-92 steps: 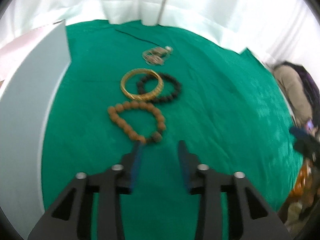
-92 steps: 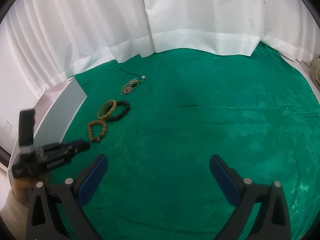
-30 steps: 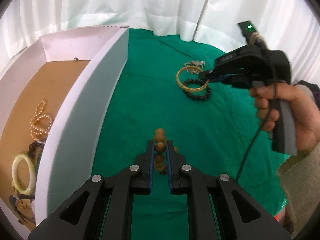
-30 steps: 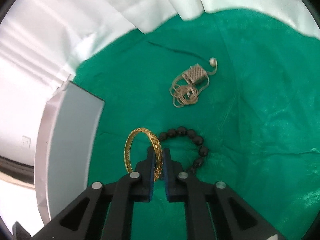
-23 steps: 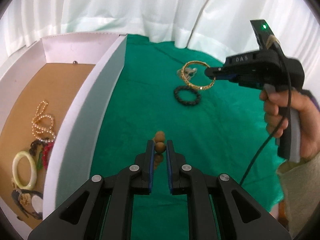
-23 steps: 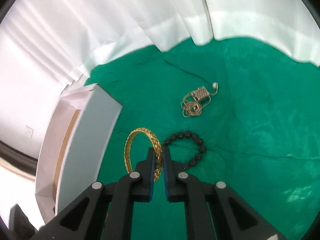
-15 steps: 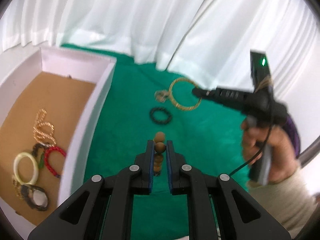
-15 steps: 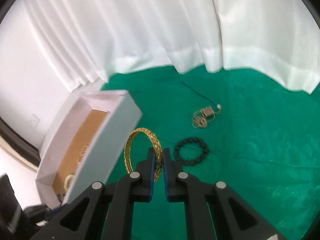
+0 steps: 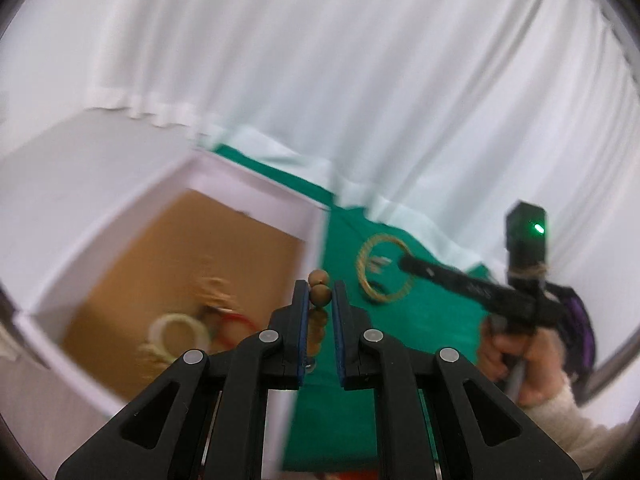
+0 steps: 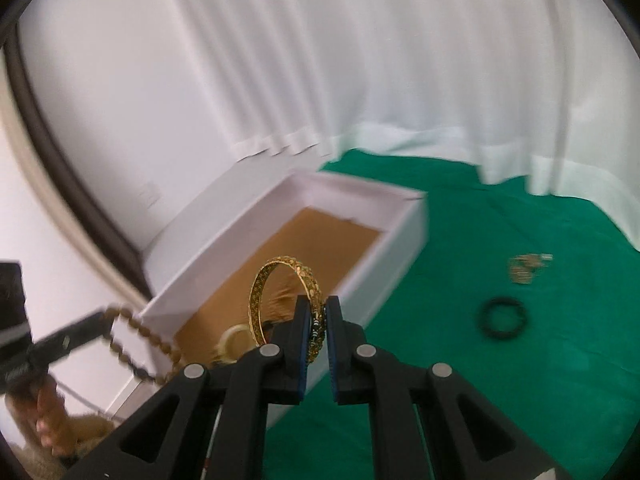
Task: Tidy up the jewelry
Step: 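Carry the bead bracelet and gold bangle into the white box and open both tools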
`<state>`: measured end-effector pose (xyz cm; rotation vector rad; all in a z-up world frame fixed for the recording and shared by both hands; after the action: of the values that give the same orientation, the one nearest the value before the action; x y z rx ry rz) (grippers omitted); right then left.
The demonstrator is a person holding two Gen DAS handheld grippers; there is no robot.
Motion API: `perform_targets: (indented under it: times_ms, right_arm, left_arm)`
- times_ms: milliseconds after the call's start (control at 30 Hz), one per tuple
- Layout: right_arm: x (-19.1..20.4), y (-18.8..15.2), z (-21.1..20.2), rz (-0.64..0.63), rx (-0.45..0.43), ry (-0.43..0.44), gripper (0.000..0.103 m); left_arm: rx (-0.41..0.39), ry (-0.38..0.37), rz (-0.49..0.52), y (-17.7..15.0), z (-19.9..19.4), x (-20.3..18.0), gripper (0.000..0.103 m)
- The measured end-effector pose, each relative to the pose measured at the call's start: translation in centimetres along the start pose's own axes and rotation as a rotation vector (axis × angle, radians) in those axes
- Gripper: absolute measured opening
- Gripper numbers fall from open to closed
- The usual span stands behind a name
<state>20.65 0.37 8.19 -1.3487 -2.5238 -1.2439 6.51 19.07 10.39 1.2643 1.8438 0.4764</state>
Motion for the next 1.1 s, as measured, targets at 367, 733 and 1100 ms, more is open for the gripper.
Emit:
perform_targets:
  times_ms: [367,733,1100]
  right_arm:
    - [10.0,-2.0,11.5,-0.107,0.184,0.106,0.008]
    - [2.7,1.8,21.1,-0.120,0.303,-0.159,0.008]
    - [-0.1,2.4,23.0,-0.153,0.291,-0.302,0.040]
  left_arm:
    - [0.120,0.185,-0.093,-0.6,6.4,12.3,0.009]
    - [0.275,0.201,-0.057,0.1,14.7,15.0,0.009]
    - [0.287,0.311,-0.066,-0.3,16.3,15.8,0.063]
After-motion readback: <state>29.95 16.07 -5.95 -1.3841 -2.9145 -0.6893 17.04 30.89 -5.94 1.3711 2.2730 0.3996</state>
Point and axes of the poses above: each gripper's, at about its wrist camera, not at the fingertips, and z roughly the way its jaws point, x to its left, y to its top, the point moved 5 cm from there along z, roughly the way its jaws point
